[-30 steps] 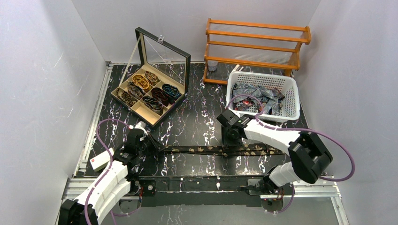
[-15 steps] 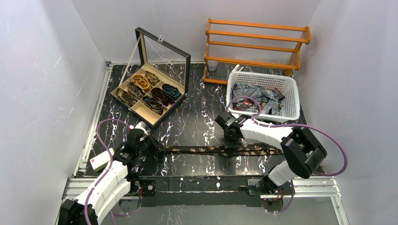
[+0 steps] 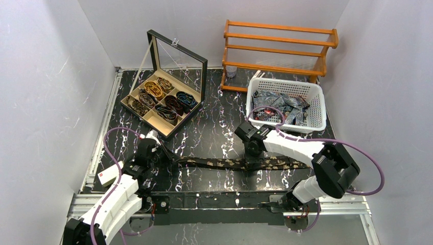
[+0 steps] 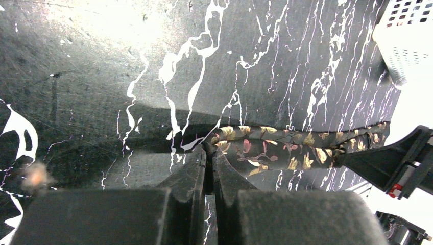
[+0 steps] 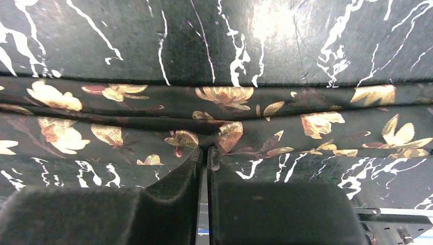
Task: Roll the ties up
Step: Flatten out the tie at the center of the board.
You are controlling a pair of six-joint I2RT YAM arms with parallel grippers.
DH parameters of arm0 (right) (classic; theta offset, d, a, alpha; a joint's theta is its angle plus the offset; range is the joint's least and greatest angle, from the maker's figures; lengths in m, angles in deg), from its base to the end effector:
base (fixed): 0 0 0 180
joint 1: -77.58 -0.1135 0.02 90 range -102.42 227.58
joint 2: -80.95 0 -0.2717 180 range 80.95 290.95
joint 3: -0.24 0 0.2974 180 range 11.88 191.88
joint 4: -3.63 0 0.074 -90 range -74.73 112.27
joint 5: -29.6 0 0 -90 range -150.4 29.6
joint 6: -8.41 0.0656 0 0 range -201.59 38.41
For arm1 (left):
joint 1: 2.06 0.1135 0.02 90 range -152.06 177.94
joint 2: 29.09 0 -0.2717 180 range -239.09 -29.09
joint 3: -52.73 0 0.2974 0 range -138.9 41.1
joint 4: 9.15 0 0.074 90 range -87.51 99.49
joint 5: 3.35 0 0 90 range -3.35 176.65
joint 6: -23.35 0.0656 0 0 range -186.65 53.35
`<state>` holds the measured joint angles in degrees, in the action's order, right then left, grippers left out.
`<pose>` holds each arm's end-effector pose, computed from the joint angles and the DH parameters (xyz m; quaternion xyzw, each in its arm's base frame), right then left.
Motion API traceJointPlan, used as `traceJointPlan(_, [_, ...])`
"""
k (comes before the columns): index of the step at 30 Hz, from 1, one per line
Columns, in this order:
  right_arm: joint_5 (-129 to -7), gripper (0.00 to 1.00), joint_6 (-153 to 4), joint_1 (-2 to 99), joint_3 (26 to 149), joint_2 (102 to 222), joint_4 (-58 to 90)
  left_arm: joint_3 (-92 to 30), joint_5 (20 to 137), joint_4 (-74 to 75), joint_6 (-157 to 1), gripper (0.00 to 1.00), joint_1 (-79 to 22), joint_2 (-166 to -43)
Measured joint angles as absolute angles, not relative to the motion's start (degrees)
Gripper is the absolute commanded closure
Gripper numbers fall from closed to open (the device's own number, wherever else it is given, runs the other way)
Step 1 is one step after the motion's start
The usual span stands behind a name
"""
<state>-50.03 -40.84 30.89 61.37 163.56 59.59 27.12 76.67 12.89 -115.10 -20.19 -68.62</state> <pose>0.2088 0.2043 0.1388 -0.0414 0.9891 0.0104 0.1408 0.1973 -0.0766 0.1335 -0.1939 0.8669 -0.3132 0.3358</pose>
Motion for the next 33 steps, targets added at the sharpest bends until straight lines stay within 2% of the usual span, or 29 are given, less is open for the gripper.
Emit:
traceJointPlan(2, [-50.5, 0.78, -40.5, 30.9, 60.6, 163.8, 59.5, 26.7, 76.7, 12.9, -115.1, 1.00, -20.2, -68.6])
traceJointPlan(4, [-50.7, 0.69, -40.3, 30.9, 60.5, 164.3, 59.1, 26.5, 76.9, 13.2, -115.1, 1.00, -20.2, -68.5])
traceJointPlan(9, [-50.8, 0.60, -40.2, 30.9, 61.1, 166.0, 58.8, 26.3, 78.0, 14.2, -115.1, 1.00, -20.2, -67.4])
traceJointPlan(14, [-53.6, 0.42, -42.9, 30.9, 63.4, 164.4, 56.3, 26.2, 78.4, 14.8, -115.0, 1.00, -20.2, -67.4])
traceJointPlan(16, [-56.7, 0.40, -44.7, 30.9, 63.4, 161.8, 53.7, 26.2, 78.5, 15.0, -115.0, 1.00, -20.2, -67.4])
traceJointPlan(19, [-63.8, 0.45, -47.5, 30.9, 62.2, 156.8, 44.4, 26.2, 78.6, 15.0, -115.0, 1.00, -20.2, -67.4])
traceJointPlan(22, [-70.4, 0.32, -48.7, 30.1, 60.5, 155.5, 33.8, 26.2, 78.8, 15.0, -115.1, 0.93, -20.2, -67.5])
traceJointPlan(24, [-73.0, 0.25, -50.0, 28.3, 60.4, 157.7, 27.9, 26.2, 79.1, 15.0, -115.3, 0.82, -20.2, -67.6])
traceJointPlan(26, [-73.5, 0.18, -53.1, 25.6, 60.7, 160.9, 24.5, 26.2, 79.6, 15.5, -115.5, 0.78, -20.2, -67.9])
traceJointPlan(27, [-73.5, 0.10, -55.3, 24.7, 60.9, 162.7, 23.6, 26.2, 80.0, 15.9, -115.8, 0.72, -20.2, -68.1])
traceJointPlan(28, [-73.6, 0.07, -57.9, 23.6, 61.1, 164.5, 22.6, 26.2, 80.6, 16.7, -116.1, 0.63, -20.2, -68.3])
traceJointPlan(33, [-73.8, 0.01, -73.6, 22.7, 61.4, 169.2, 21.2, 24.8, 82.8, 20.1, -117.4, 0.51, -20.2, -68.7])
